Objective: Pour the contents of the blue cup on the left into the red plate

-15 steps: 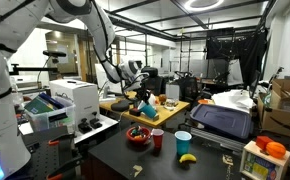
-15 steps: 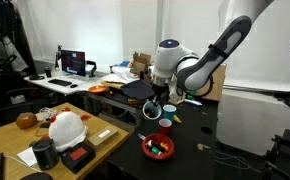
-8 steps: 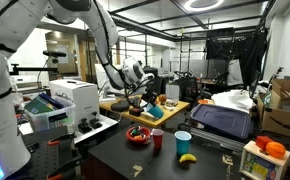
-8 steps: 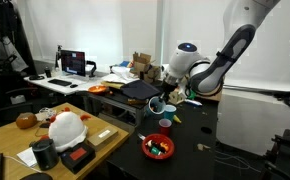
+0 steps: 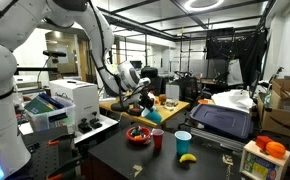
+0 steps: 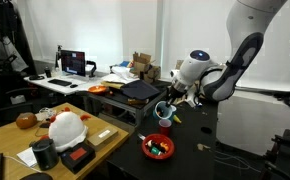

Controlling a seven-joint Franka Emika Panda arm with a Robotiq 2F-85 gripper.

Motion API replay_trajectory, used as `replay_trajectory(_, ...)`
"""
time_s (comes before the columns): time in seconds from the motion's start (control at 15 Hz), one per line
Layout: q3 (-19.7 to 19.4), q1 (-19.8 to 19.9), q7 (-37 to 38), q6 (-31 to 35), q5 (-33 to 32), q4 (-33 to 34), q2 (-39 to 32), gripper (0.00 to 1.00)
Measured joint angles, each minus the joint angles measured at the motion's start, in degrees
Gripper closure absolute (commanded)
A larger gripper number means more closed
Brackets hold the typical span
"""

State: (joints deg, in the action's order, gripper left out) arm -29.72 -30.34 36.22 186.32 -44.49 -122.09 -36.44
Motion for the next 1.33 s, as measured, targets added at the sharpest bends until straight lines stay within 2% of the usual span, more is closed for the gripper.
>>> replay_trajectory(0.33,-6.9,-8.5,3.5,6.7,2.5,-1.7,-3.9,0.99)
replay_trajectory(0.6,-11.0,-13.9,3.6,12.0,8.1,-2.0,-8.0,0.99)
replay_trajectory(0.87,-10.6,-16.2,3.5,12.1,14.4,-1.2,-9.5,0.99)
replay_trajectory(1.2,-9.9,-18.3,3.2,12.0,19.4,-1.1,-9.8,0.99)
replay_trajectory(1.33,-8.1,-18.2,-5.2,12.0,29.2,-1.2,-9.8,0.99)
